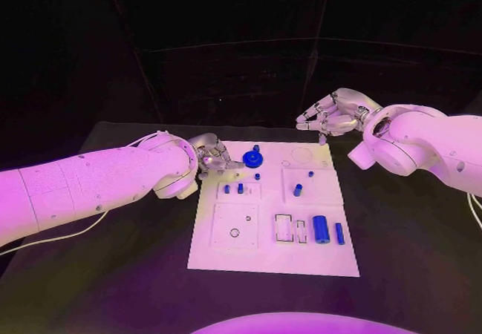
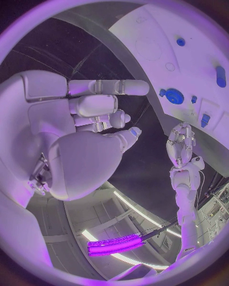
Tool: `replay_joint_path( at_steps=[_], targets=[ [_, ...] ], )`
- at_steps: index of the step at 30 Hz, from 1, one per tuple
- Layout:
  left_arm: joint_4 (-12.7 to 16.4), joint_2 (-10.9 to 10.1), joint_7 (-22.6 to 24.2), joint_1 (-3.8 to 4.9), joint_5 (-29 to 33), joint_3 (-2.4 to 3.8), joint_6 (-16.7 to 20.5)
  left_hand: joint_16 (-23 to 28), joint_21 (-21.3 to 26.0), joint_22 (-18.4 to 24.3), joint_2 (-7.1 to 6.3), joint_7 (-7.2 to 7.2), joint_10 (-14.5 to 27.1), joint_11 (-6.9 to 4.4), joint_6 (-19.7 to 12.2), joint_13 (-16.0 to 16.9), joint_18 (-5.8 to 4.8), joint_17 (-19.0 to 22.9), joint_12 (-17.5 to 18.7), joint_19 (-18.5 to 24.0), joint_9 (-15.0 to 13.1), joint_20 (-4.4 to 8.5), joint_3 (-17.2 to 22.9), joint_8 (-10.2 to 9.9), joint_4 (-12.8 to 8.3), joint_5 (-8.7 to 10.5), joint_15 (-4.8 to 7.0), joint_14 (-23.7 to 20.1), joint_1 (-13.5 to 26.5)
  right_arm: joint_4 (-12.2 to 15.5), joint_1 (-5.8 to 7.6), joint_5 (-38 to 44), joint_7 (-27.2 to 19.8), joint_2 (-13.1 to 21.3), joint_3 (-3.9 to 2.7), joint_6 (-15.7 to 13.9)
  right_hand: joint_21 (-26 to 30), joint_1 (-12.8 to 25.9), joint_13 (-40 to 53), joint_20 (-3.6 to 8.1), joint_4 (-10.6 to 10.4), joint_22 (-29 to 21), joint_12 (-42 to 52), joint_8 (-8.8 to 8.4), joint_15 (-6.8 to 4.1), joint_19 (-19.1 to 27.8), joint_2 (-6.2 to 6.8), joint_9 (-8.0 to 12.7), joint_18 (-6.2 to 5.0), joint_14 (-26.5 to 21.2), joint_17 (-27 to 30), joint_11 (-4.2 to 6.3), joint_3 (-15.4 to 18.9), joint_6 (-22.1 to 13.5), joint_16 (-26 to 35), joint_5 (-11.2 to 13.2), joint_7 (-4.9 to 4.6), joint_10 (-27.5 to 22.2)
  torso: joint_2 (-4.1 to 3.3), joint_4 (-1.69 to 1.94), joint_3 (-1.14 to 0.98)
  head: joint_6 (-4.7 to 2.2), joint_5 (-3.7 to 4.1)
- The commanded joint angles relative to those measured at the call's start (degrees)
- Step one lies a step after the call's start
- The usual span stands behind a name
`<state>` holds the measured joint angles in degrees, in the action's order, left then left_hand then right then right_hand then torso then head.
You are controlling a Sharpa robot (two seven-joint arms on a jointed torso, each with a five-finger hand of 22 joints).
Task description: Assemble the parts on the task board
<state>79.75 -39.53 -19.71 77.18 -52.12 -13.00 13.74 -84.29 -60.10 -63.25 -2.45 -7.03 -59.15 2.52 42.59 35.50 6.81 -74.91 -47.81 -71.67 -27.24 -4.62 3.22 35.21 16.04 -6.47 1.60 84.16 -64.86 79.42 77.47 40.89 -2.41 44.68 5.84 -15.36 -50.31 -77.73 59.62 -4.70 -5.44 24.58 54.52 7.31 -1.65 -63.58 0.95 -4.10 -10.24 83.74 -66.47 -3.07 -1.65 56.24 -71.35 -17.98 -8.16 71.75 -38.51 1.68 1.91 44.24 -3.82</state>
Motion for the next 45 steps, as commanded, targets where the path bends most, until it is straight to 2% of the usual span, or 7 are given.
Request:
replay_joint_path(
  at_steps=[1, 9, 11, 15, 22, 28, 45],
  targets=[
    [-0.8, 0.7, 9.8, 0.12, 4.2, 0.02, 3.1, 2.4, 3.8, 3.0, -0.06, -0.74, 2.7, 0.9, -0.9, -2.2, 1.41, -2.4, 2.7, 2.2, 1.9, -0.53, -0.2, -1.7, -0.8, -0.23, -1.05, 1.4, -4.3, 0.0, 0.12, 0.1, -0.3, 0.0, -0.03, -0.6, 0.3, 0.1, -0.2, -0.13, -0.4, -0.1, -0.1, 0.32, 0.28, -0.1, 0.35, -0.1, -0.3, 1.3, 0.2, 0.1, 0.1, -0.5, 0.2, -0.3, 0.04, -0.4, -0.02, 0.0, -0.04, -0.12, 0.05],
    [-5.2, 4.4, 20.6, -0.09, -0.7, -0.03, 1.8, 14.3, 17.4, 13.1, -0.11, -2.51, 7.9, 2.61, 3.0, -12.5, 3.57, 13.5, 14.5, 10.7, 9.1, -2.22, 6.6, -8.6, -8.2, -0.36, -2.52, -7.2, -20.5, 0.0, 0.12, 0.2, -0.3, -0.1, -0.03, -0.7, 0.4, -0.2, -0.3, -0.13, -0.3, -0.1, -0.3, 0.35, 0.28, -0.1, 0.45, -0.1, -0.3, 1.2, 0.3, 0.12, 0.1, -0.6, 0.4, -0.5, 0.04, -0.6, -0.06, -0.04, 0.03, -0.52, 0.52],
    [-6.9, 5.6, 24.3, -0.18, -4.8, -0.04, 1.2, 21.7, 19.1, 13.9, -1.68, -2.09, 8.3, 2.79, 4.4, -15.9, 3.76, 22.5, 18.3, 12.0, 11.0, -2.33, 7.9, -10.7, -9.5, -0.43, -2.87, -12.7, -22.2, 0.0, 0.12, -0.2, -0.3, -0.2, -0.03, -0.7, 0.4, -0.2, -0.3, -0.13, -0.3, -0.1, -0.3, 0.35, 0.28, -0.1, 0.45, -0.1, -0.3, 1.2, 0.3, 0.12, 0.1, -0.6, 0.4, -0.5, 0.04, -0.6, -0.06, -0.04, 0.03, -0.52, 0.52],
    [-9.8, 7.5, 27.9, -0.28, -11.7, -0.03, -0.4, 25.8, 20.9, 15.1, -4.07, -1.76, 5.7, 2.81, 6.9, -21.6, 3.79, 27.4, 24.2, 11.7, 14.3, -2.41, 9.4, -15.0, -10.7, -0.26, -2.96, -13.6, -22.3, 0.0, 0.12, -0.5, -0.3, -0.3, -0.03, -0.8, 0.4, -0.3, -0.3, -0.13, -0.3, -0.1, -0.3, 0.37, 0.27, -0.1, 0.46, -0.1, -0.3, 1.2, 0.3, 0.12, 0.0, -0.6, 0.4, -0.5, 0.04, -0.6, -0.12, -0.23, 0.02, -0.78, 0.8],
    [-14.1, 10.4, 28.4, -0.61, -20.7, -0.01, -4.5, 17.2, 20.3, 15.1, -5.23, -1.37, 3.7, 3.1, 9.4, -26.7, 3.74, 18.7, 29.1, 7.4, 17.4, -2.31, 9.9, -19.3, -11.8, -0.32, -2.56, -5.9, -20.8, 0.1, 0.12, -0.4, -0.3, -0.4, -0.03, -0.8, 0.4, -0.3, -0.3, -0.13, -0.3, -0.1, -0.3, 0.37, 0.27, -0.1, 0.46, -0.1, -0.3, 1.2, 0.3, 0.12, 0.0, -0.6, 0.4, -0.5, 0.04, -0.6, -0.17, -0.21, -0.01, -0.96, 1.07],
    [-16.2, 12.3, 27.0, -1.17, -25.4, 0.01, -8.5, 10.1, 11.0, 7.7, -5.35, -0.87, 3.5, 2.69, 10.8, -29.3, 2.08, 11.1, 31.7, 0.4, 18.9, -1.66, 9.8, -21.6, -12.5, -0.27, -1.84, -1.4, -19.6, 0.2, 0.12, -0.2, -0.3, -0.6, -0.03, -0.7, 0.4, -0.3, -0.3, -0.13, -0.3, -0.1, -0.3, 0.37, 0.27, -0.1, 0.46, -0.1, -0.3, 1.2, 0.3, 0.12, 0.0, -0.6, 0.4, -0.5, 0.04, -0.6, -0.16, -0.19, 0.02, -0.85, 1.17],
    [-18.3, 14.6, 26.7, -1.96, -27.5, 0.05, -10.1, 8.2, 6.3, 3.6, -4.89, -0.67, 2.0, 2.49, 12.6, -30.7, 1.14, 9.6, 32.6, -2.9, 19.7, -1.41, 9.9, -22.7, -13.0, -0.3, -1.72, 0.0, -18.9, 0.3, 0.12, 0.0, -0.3, -0.8, -0.04, -0.8, 0.4, -0.4, -0.2, -0.13, -0.2, -0.1, -0.2, 0.4, 0.27, -0.1, 0.45, -0.1, -0.3, 1.2, 0.2, 0.12, 0.0, -0.7, 0.3, -0.6, 0.04, -0.6, -0.06, -0.12, 0.0, -0.98, 1.37]
  ],
)
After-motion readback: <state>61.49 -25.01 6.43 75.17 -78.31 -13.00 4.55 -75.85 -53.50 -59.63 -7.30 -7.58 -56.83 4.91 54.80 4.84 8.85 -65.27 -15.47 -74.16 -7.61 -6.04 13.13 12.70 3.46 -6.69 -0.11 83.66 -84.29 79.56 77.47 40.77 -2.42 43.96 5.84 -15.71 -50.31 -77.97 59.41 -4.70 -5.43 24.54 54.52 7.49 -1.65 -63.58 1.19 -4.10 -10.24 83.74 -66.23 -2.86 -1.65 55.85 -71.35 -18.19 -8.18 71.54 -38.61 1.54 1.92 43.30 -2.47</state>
